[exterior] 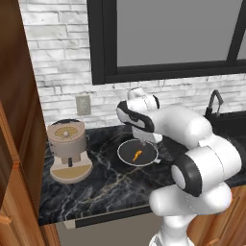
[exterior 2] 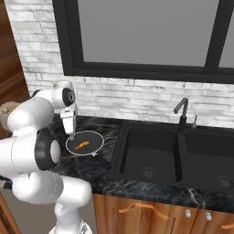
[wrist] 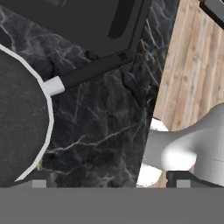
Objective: Retrieve the pan from the cabinet, then place the raw meat into the pan to avoid contamination.
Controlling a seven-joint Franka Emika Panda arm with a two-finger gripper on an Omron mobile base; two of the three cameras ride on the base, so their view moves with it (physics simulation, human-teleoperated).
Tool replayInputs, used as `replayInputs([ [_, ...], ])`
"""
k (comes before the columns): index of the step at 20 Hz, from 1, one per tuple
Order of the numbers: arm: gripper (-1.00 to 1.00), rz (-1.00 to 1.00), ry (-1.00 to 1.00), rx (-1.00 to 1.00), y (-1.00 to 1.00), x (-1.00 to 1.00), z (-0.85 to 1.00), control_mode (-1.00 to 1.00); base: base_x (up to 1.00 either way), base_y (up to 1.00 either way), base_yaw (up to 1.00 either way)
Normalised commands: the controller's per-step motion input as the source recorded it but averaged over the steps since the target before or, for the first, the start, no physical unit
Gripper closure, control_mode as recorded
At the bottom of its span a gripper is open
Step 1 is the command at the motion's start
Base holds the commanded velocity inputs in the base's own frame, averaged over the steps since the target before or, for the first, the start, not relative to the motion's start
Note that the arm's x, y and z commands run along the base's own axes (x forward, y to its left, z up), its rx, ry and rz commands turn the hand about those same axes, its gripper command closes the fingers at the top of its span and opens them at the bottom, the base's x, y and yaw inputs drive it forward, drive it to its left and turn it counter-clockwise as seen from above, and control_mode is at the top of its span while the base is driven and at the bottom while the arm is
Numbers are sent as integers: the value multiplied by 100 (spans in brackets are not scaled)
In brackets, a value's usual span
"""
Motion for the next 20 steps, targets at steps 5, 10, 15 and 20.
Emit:
replayInputs([
  [5,-100,22,-9,0,-21,-100,26,-100,0,0,0],
  [10,-100,32,-16,0,-10,-100,30,-100,0,0,0],
  [15,-100,33,-5,2,-27,-87,22,-100,0,0,0],
  [20,-100,34,0,13,-47,-54,28,-100,0,0,0],
])
